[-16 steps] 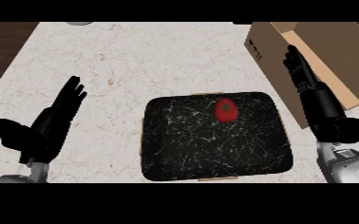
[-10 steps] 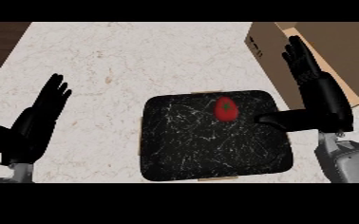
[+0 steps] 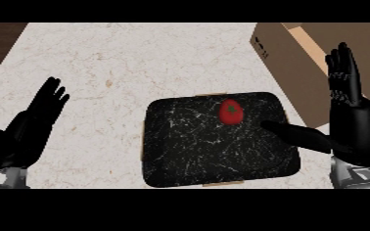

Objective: Pick the tomato from the tray and place it in the cardboard box

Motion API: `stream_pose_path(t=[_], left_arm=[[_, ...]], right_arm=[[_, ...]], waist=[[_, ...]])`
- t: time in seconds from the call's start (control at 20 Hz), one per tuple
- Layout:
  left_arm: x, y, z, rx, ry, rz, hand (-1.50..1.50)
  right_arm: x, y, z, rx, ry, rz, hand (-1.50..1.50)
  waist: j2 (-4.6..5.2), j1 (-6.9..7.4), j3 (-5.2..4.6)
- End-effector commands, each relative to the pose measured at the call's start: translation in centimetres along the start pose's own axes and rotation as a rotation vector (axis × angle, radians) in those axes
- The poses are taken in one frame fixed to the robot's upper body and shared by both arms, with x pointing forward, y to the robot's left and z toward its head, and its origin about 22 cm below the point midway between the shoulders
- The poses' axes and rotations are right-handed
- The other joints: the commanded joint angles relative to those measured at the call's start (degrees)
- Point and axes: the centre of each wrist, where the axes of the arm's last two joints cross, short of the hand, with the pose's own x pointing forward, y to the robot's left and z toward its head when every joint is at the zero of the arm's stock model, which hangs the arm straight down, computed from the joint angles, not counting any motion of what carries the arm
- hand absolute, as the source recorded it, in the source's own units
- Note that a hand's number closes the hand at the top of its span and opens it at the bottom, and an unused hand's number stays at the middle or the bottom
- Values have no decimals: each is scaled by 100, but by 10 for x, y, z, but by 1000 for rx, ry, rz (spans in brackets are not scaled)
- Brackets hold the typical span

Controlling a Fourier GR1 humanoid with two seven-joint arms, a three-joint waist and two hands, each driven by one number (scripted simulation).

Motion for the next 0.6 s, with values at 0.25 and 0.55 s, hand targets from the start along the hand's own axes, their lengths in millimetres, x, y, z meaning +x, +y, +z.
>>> stream_pose_path(t=[0.25,0.55], left_arm=[[-2,15,-2,8,11,-4,0],[16,-4,-14,-18,-4,-20,0]], right_arm=[[26,-25,5,392,185,512,-150],[61,2,-19,553,349,765,-150]], waist=[[-19,-22,-53],[13,128,-36]])
